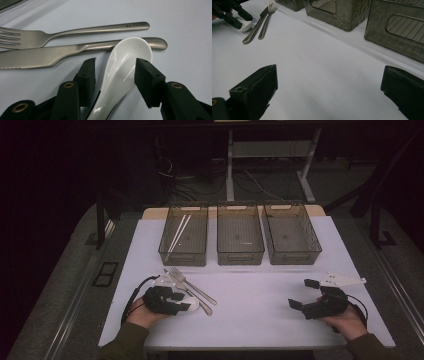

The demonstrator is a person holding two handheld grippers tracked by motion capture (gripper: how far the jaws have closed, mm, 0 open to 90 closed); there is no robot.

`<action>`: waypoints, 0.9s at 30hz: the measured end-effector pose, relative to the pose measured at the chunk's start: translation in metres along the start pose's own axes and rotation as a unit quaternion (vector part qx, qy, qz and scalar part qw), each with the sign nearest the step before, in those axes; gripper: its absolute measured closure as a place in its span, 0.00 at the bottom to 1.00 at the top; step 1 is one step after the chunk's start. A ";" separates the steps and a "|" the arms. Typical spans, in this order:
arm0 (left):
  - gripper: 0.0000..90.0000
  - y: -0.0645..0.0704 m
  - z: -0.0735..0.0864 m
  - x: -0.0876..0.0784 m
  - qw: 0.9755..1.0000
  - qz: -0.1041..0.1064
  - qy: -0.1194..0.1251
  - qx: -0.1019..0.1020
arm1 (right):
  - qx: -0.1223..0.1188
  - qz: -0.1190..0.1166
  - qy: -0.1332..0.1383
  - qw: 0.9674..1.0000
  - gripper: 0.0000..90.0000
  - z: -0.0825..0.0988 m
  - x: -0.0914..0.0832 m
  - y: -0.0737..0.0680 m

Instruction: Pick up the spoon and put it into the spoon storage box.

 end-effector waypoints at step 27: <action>0.80 0.014 0.005 -0.001 0.997 -0.003 -0.033 0.070 | 0.001 0.002 0.001 1.000 0.01 0.000 0.000 0.001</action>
Point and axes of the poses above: each handheld gripper's, and its own axes: x roughly forward along the jaws, z roughly out of its underside, y roughly to its right, the point moved 8 cm from there along x, roughly forward along the jaws, and after that the axes turned 13 degrees about -x, right-handed, at the moved point
